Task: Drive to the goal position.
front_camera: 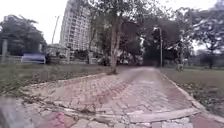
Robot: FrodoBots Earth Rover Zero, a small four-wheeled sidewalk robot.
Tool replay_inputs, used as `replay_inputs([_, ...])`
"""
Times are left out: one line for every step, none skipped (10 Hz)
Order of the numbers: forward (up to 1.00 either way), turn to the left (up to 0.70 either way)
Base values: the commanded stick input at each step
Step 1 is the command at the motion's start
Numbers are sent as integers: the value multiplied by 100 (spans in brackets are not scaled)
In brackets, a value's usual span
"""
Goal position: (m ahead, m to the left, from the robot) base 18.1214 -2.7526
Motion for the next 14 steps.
replay_inputs([70,0])
replay_inputs([70,0])
replay_inputs([70,0])
replay_inputs([70,0])
replay_inputs([70,0])
replay_inputs([70,0])
replay_inputs([70,0])
replay_inputs([70,0])
replay_inputs([70,0])
replay_inputs([70,0])
replay_inputs([70,0])
replay_inputs([70,0])
replay_inputs([70,-11])
replay_inputs([70,-22])
